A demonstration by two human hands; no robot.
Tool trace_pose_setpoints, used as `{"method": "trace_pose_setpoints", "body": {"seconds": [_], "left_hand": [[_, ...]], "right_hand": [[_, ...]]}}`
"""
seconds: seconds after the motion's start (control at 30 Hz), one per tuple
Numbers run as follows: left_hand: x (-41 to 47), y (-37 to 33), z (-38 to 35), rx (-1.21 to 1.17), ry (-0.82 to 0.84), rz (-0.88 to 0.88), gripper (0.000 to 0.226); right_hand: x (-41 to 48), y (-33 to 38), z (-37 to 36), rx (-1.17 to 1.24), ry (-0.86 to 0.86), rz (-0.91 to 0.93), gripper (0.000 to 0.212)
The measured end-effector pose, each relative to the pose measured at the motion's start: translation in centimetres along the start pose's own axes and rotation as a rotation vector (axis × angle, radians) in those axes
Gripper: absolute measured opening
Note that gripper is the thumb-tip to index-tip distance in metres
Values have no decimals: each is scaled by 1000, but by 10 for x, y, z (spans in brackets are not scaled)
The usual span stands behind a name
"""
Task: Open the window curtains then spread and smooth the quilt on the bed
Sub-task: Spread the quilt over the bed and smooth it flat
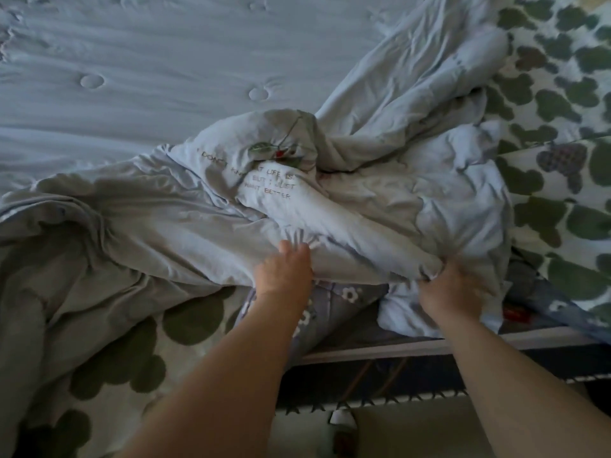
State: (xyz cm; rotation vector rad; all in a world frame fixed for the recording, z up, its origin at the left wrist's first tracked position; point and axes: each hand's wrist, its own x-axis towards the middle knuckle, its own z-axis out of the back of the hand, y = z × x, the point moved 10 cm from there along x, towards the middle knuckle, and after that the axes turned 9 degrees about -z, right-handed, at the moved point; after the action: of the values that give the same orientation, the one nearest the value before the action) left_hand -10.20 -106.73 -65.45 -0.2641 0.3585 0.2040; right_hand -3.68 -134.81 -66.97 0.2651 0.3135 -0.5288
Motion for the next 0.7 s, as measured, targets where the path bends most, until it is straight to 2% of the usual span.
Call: {"method": "trace_pose_setpoints", "body": {"seconds": [0.07, 0.1, 0.17, 0.23, 0.3, 0.37, 0.4, 0.47, 0.53, 0.6, 0.67, 0.7], "left_hand": [[11, 0, 14, -141, -84, 75, 26], [13, 4, 27, -241, -156, 121, 21], [18, 8, 59, -439, -321, 178, 13], [23, 11, 99, -645, -506, 199, 15], [24, 23, 140, -776, -722, 236, 20], [26, 39, 156, -802, -815, 292, 25], [29, 47, 149, -788, -786, 330, 30], [35, 57, 114, -675, -587, 374, 47], [31, 53, 53, -604, -246, 401, 79], [11, 43, -9, -707, 32, 482, 106], [-3, 39, -42, -633, 155, 474, 119], [-7, 39, -48, -555, 181, 458, 115]], "right_hand": [[16, 18, 19, 83, -71, 117, 28], [19, 33, 32, 130, -111, 186, 26], [21, 72, 66, 218, -180, 318, 32], [16, 122, 107, 350, -258, 476, 36], [1, 180, 145, 505, -321, 732, 35], [-20, 236, 162, 464, -307, 977, 40], [-31, 258, 162, 362, -285, 1078, 46], [-44, 283, 145, 160, -214, 1192, 59], [-39, 278, 112, 4, -107, 1156, 73], [-23, 250, 66, -150, 52, 1054, 83], [-13, 213, 21, -313, 210, 1010, 81], [-12, 198, 6, -384, 242, 1012, 82]]}}
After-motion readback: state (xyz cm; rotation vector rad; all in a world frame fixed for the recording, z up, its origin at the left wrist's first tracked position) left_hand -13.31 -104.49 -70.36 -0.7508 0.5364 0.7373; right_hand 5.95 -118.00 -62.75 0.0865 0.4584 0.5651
